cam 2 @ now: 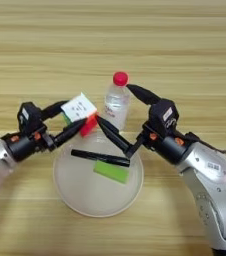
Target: Move the objects on the table
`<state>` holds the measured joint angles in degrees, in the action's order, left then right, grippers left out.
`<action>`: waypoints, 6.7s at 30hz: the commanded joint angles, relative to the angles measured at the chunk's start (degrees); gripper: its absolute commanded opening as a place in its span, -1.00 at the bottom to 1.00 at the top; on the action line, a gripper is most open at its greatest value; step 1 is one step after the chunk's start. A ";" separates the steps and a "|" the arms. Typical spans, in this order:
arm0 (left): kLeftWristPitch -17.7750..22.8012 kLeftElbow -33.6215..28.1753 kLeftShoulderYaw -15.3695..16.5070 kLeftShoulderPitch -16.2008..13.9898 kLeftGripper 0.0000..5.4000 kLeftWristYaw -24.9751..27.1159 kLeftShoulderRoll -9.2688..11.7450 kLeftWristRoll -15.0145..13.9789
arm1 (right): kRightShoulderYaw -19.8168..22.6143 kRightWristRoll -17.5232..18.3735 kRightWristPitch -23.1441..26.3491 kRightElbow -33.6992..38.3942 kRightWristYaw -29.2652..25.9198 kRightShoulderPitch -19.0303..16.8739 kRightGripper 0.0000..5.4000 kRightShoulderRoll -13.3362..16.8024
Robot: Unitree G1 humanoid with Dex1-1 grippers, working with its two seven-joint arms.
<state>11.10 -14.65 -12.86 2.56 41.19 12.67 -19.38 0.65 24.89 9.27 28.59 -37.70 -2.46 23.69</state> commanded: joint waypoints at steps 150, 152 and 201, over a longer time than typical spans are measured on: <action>-17.68 21.22 19.06 4.99 1.00 -37.87 -9.56 13.54 | -20.00 -9.62 -0.85 -20.77 -34.30 9.08 0.67 13.46; -18.20 21.19 18.84 4.55 1.00 -37.97 -9.63 13.93 | -20.06 -9.65 -0.90 -20.71 -34.22 9.01 0.55 13.36; -10.89 4.07 13.17 5.01 1.00 -11.94 1.63 1.13 | -7.57 -0.12 8.15 -16.94 -35.02 14.34 0.23 17.66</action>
<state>-3.20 -7.81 0.51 7.89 24.75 12.11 -13.88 -8.03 23.72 16.10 10.99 -71.95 10.37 39.85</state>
